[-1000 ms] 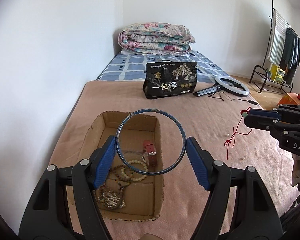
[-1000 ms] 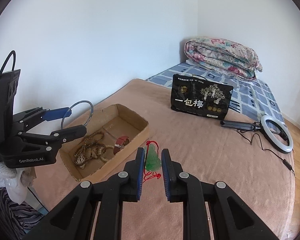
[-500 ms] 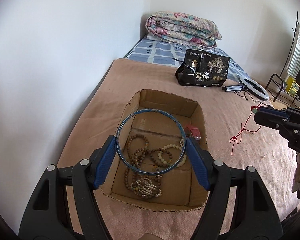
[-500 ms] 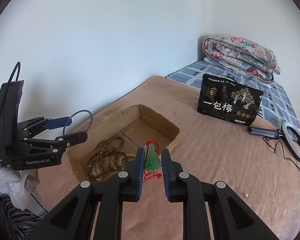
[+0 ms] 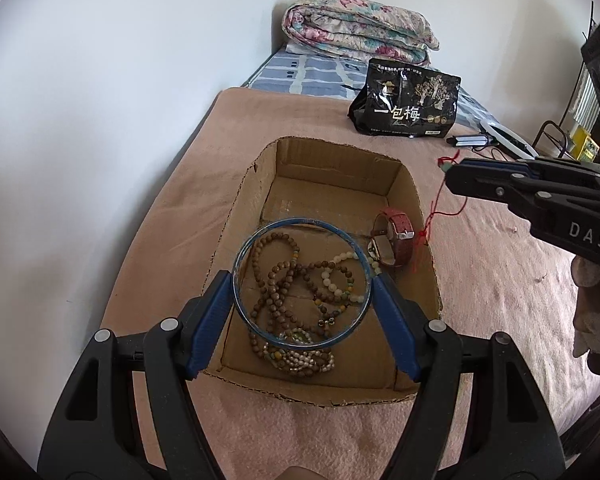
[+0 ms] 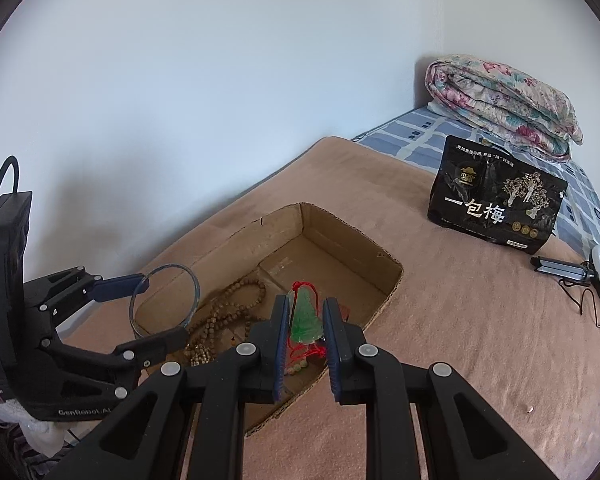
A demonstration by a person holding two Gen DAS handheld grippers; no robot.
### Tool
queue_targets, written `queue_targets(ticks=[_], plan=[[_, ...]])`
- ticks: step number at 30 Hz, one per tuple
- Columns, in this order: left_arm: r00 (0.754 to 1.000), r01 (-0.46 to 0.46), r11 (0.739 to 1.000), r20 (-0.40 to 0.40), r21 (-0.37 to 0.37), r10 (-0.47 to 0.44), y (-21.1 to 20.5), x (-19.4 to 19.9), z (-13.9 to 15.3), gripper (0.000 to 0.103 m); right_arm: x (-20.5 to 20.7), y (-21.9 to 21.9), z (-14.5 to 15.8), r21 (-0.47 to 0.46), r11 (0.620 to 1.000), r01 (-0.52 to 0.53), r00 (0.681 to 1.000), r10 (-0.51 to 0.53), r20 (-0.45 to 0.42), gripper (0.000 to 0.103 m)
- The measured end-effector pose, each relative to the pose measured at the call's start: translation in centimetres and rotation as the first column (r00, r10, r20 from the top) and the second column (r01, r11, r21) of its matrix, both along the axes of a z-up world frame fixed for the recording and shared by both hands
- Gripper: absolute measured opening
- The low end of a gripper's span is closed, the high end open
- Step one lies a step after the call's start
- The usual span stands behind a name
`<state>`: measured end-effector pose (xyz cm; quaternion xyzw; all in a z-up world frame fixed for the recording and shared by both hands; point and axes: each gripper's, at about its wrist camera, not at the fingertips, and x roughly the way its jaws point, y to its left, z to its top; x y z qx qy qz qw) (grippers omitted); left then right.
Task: Organize jewelry
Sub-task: 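Open both tools to drop the bangle and pendant into the box, then move both tools back toward the two pearl earrings on the bed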
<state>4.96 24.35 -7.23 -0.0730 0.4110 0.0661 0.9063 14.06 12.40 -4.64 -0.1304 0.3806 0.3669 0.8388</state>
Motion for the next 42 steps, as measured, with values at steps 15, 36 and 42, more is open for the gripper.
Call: queue_targets(ticks=[15,36,42], plan=[[1.0,0.018,0.999,-0.015,0.028,-0.018,-0.6,0.5,-0.1,0.074,1.5,1.6,-0.8,0.023,0.998,0.05,0.999,-0.05,-0.02,0.054],[1.0,0.012,0.999,0.012,0.053,-0.012,-1.4,0.5,1.0,0.083,1.6,-1.1,0.9,0.061,0.988,0.145,0.989,-0.146,0.016,0.094],[0.999,0.003,0.999,0.032,0.05,-0.005,-2.0,0.3,1.7,0.083,0.9,-2.3,2.1,0.067,0.986,0.153,0.987,-0.156,0.038,0.094]])
